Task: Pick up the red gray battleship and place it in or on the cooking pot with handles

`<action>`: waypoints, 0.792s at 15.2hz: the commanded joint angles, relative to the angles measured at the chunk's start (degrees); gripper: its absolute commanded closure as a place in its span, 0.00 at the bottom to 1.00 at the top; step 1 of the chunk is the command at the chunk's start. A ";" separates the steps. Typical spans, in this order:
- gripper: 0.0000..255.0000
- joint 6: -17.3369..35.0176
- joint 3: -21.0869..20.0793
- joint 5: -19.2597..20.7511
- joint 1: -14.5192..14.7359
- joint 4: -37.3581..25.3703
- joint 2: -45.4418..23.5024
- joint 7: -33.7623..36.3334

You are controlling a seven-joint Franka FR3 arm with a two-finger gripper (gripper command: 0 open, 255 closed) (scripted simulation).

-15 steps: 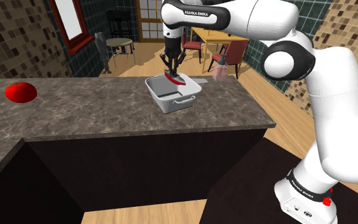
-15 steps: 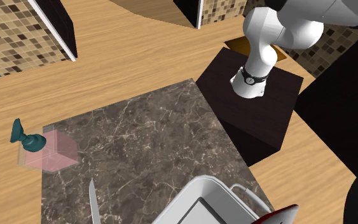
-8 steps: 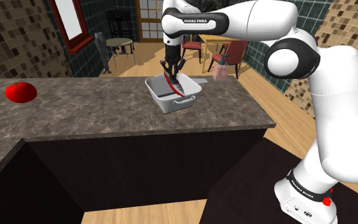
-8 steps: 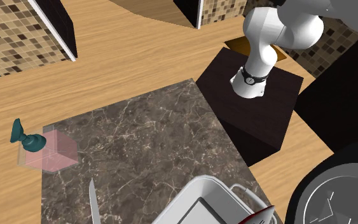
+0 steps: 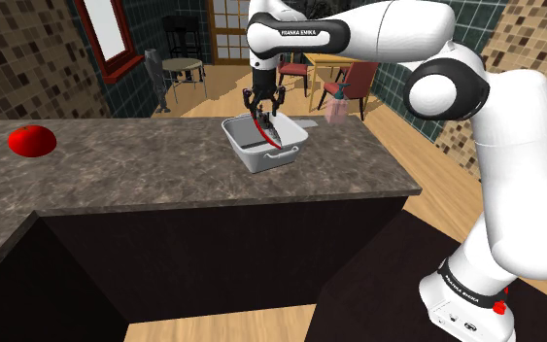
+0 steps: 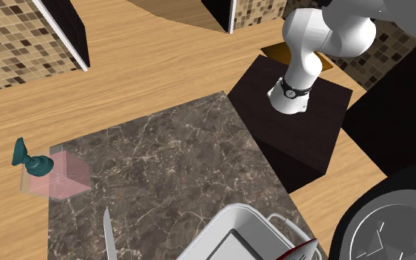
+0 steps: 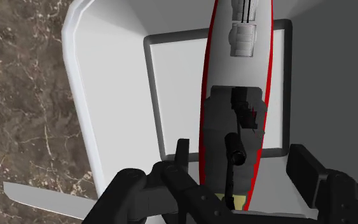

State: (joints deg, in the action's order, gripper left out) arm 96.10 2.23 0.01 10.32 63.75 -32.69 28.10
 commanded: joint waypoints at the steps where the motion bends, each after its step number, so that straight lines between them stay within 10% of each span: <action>1: 0.00 0.00 0.00 0.00 0.00 0.00 0.01 0.00; 12: 0.00 -9.48 -0.02 -0.09 -0.12 -12.70 -3.22 -0.03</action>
State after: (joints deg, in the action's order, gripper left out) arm 86.74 2.21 -0.08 10.19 51.14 -35.90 28.07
